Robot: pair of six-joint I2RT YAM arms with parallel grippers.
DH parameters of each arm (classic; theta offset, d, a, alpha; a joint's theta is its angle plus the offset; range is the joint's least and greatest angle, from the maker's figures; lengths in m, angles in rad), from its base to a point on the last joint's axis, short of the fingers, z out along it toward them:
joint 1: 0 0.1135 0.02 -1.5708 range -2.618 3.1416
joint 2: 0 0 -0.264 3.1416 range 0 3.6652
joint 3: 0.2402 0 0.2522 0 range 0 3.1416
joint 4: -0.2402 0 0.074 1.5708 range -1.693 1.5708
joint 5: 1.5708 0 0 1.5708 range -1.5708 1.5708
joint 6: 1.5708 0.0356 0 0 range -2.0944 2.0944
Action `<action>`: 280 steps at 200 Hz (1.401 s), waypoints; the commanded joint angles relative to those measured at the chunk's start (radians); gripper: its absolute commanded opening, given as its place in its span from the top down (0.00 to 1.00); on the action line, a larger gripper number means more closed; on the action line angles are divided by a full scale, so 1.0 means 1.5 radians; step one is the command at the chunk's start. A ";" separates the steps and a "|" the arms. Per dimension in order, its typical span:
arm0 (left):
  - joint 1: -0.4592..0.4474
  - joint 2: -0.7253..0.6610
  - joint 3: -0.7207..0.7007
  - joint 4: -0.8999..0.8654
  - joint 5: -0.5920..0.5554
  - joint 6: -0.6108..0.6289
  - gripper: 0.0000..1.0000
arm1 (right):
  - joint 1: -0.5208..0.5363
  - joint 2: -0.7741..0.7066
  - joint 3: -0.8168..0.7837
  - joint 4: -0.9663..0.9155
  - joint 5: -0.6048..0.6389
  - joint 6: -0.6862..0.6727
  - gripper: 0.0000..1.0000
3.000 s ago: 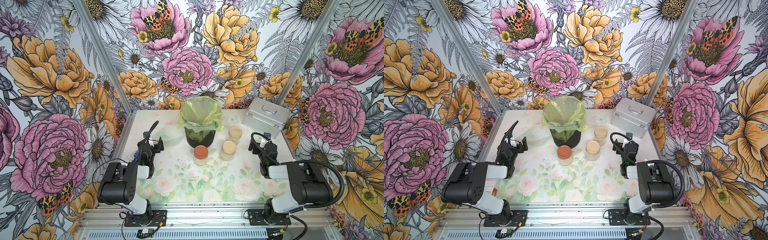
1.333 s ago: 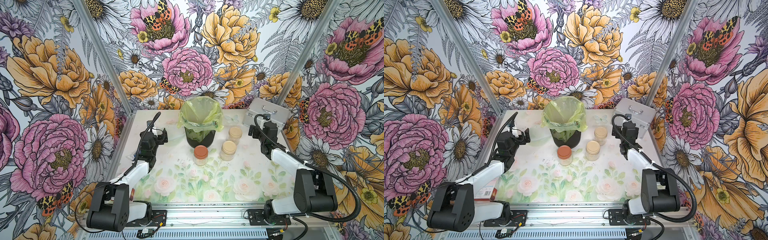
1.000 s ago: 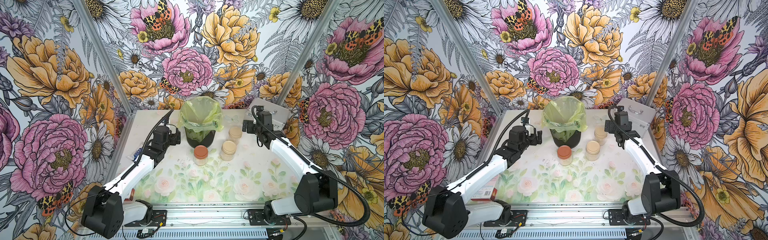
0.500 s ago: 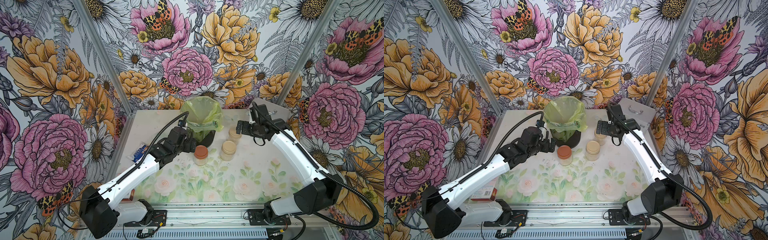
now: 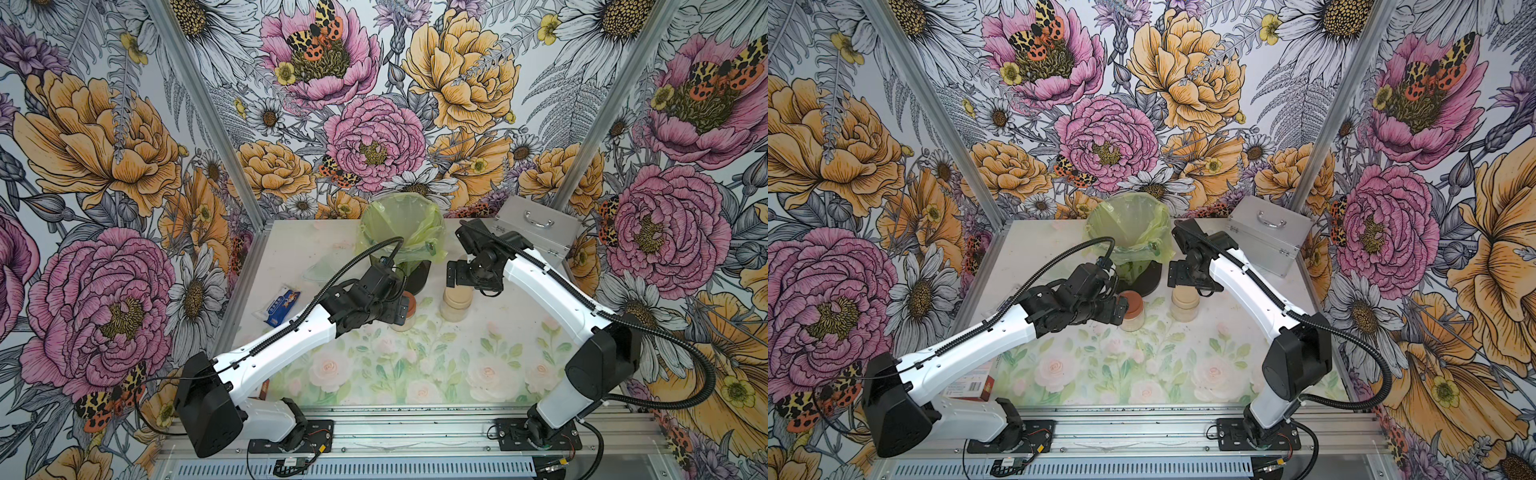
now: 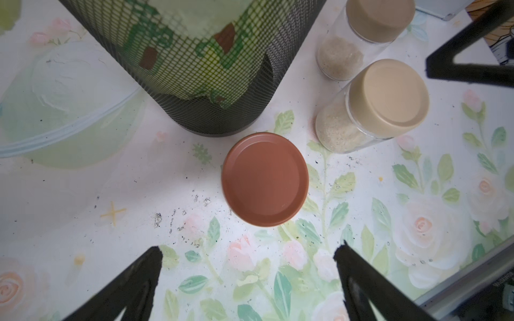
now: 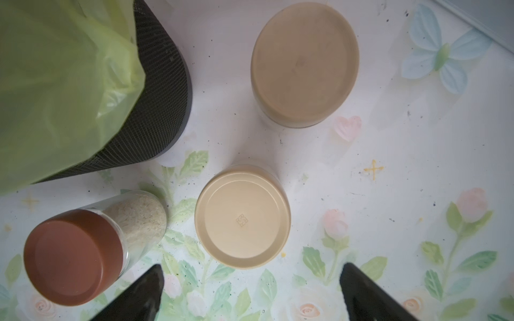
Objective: Empty moldy rice from jars
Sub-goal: Pick up the jar from the center of the board.
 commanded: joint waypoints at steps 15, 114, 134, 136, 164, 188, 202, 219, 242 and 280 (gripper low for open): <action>-0.009 -0.012 0.011 -0.018 0.030 -0.022 0.01 | 0.003 0.039 0.022 -0.023 0.029 0.028 0.00; -0.009 -0.032 -0.012 -0.017 0.034 -0.024 0.01 | -0.002 0.131 0.047 0.013 -0.003 -0.002 0.01; -0.010 -0.035 -0.017 -0.016 0.034 -0.026 0.01 | -0.003 0.139 0.042 0.023 -0.010 -0.004 0.00; -0.010 -0.035 -0.017 -0.016 0.034 -0.026 0.01 | -0.003 0.140 0.042 0.023 -0.010 -0.004 0.01; -0.010 -0.034 -0.018 -0.016 0.033 -0.023 0.01 | -0.006 0.149 0.027 0.031 -0.018 -0.004 0.01; -0.009 -0.032 -0.016 -0.016 0.032 -0.021 0.01 | -0.011 0.153 0.010 0.043 -0.031 -0.007 0.00; -0.010 -0.030 -0.015 -0.016 0.034 -0.020 0.01 | -0.015 0.157 0.004 0.048 -0.033 -0.008 0.00; -0.009 -0.029 -0.015 -0.016 0.035 -0.019 0.01 | -0.019 0.162 0.000 0.052 -0.036 -0.009 0.00; -0.009 -0.026 -0.017 -0.016 0.035 -0.018 0.01 | -0.020 0.167 -0.007 0.061 -0.036 -0.011 0.01; -0.009 -0.020 -0.017 -0.016 0.035 -0.020 0.01 | -0.020 0.173 -0.024 0.076 -0.036 -0.010 0.00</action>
